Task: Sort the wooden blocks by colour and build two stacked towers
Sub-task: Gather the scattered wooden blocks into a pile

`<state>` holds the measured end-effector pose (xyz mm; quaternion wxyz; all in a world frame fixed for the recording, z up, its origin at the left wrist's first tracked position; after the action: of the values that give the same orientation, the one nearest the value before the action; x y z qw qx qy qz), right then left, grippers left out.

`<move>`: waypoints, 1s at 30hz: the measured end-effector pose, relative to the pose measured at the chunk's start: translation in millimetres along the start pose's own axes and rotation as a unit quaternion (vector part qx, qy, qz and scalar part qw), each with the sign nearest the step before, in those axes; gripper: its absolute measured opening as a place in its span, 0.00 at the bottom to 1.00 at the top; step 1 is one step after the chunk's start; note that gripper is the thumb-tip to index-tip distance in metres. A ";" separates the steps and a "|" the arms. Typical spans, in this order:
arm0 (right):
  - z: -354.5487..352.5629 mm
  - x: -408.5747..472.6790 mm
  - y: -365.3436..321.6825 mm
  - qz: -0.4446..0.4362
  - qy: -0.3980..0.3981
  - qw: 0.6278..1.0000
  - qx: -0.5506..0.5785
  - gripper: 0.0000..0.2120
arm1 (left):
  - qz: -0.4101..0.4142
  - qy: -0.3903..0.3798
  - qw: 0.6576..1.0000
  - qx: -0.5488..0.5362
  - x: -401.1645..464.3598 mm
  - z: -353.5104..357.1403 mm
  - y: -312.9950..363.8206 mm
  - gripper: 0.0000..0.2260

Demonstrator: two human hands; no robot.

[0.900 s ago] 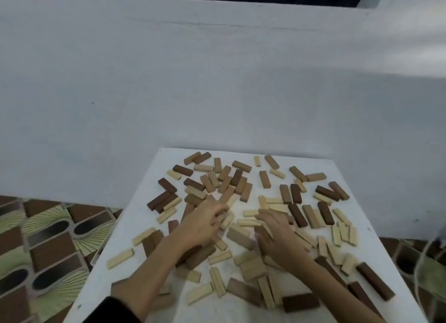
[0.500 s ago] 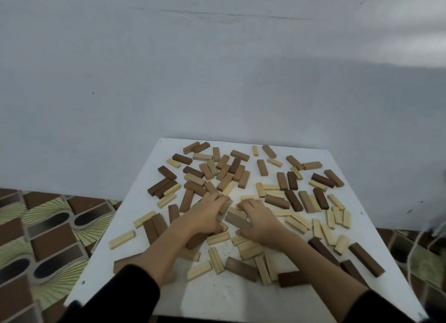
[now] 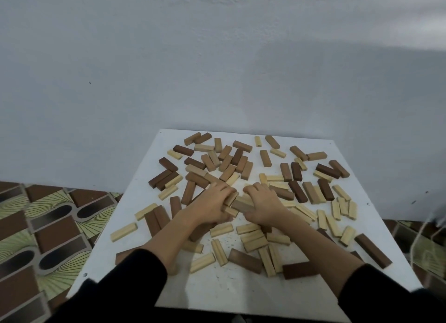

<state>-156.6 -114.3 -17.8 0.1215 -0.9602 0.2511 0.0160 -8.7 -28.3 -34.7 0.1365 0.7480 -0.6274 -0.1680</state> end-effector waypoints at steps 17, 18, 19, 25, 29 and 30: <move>-21.8 -8.0 17.5 0.032 0.075 0.994 0.071 0.30 | -0.015 -0.012 1.000 0.025 14.3 -3.4 9.9 0.19; -22.2 -7.6 18.5 0.038 0.079 0.993 0.079 0.30 | -0.015 -0.006 1.000 0.017 14.8 -2.8 10.7 0.19; -22.8 -7.1 19.6 0.043 0.084 0.992 0.088 0.30 | -0.014 0.000 1.000 0.006 15.5 -2.4 10.9 0.18; -32.9 -4.1 36.9 0.108 0.130 0.974 0.152 0.30 | -0.021 0.098 0.990 -0.100 34.2 -14.2 17.3 0.16; -40.6 10.1 46.5 0.173 0.160 0.961 0.145 0.30 | -0.041 0.137 0.977 -0.158 69.1 -18.1 33.6 0.20; -43.2 15.5 49.6 0.188 0.172 0.956 0.143 0.31 | -0.046 0.146 0.973 -0.172 78.0 -19.9 40.1 0.22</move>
<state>-168.4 -174.0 11.5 0.2074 -0.8563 0.4439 -0.1632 -23.9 -112.3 -6.2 0.3454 0.7576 -0.5277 -0.1678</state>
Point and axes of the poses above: each hand's wrist, its own x-axis towards the middle knuckle, its own z-axis out of the palm, y = z × x, the point moved 1 cm from there along x, towards the middle knuckle, and after that the axes turned 8 degrees about -z, right-handed, at the moved point
